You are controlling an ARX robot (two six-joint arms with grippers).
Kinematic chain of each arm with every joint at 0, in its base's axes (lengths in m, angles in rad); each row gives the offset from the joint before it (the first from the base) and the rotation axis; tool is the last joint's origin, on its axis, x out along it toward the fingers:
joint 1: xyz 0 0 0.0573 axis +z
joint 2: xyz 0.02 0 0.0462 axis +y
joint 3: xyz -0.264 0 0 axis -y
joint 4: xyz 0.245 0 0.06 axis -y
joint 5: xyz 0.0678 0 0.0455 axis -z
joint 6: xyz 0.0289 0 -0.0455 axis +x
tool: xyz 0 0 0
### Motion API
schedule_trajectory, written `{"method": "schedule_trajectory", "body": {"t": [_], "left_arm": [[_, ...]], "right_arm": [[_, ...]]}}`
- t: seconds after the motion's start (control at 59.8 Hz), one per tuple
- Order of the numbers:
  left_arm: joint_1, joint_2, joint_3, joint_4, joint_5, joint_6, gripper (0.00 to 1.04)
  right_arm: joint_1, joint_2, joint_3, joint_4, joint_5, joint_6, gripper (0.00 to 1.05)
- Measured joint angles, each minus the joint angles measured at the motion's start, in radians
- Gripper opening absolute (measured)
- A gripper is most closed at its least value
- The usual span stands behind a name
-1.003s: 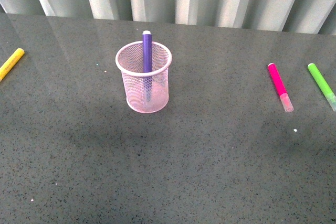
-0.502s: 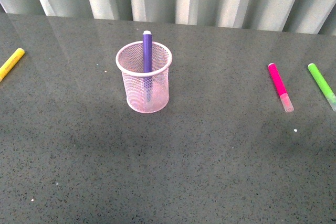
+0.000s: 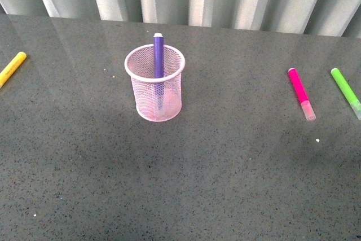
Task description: Insert purple and pink pens into pink cup
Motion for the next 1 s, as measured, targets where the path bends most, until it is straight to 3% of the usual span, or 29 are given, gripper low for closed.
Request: {"method": "schedule_trajectory", "body": {"t": [0.1, 0.401, 0.468, 0.635, 0.736, 0.819, 0.869, 1.003], "left_arm": [[0.0, -0.122, 0.001, -0.158, 0.002, 0.0, 0.04], [0.0, -0.171, 0.0, -0.178, 0.002, 0.0, 0.04], [0.0, -0.171, 0.0, -0.178, 0.002, 0.0, 0.13], [0.0, -0.171, 0.0, -0.178, 0.002, 0.0, 0.56], [0.0, -0.171, 0.0, -0.178, 0.002, 0.0, 0.74], [0.0, -0.171, 0.0, -0.178, 0.001, 0.0, 0.89], [0.0, -0.171, 0.001, -0.178, 0.002, 0.001, 0.99], [0.0, -0.171, 0.0, -0.178, 0.002, 0.003, 0.98]], "right_arm": [[0.0, 0.0, 0.0, 0.0, 0.0, 0.0, 0.98], [0.0, 0.0, 0.0, 0.0, 0.0, 0.0, 0.98], [0.0, 0.0, 0.0, 0.0, 0.0, 0.0, 0.98], [0.0, 0.0, 0.0, 0.0, 0.0, 0.0, 0.98], [0.001, 0.002, 0.001, -0.002, 0.007, 0.003, 0.98], [0.047, 0.18, 0.092, -0.179, 0.266, 0.081, 0.98], [0.016, 0.369, 0.148, -0.143, 0.323, 0.114, 0.98], [-0.045, 0.775, 0.315, -0.001, 0.222, 0.164, 0.98]]}}
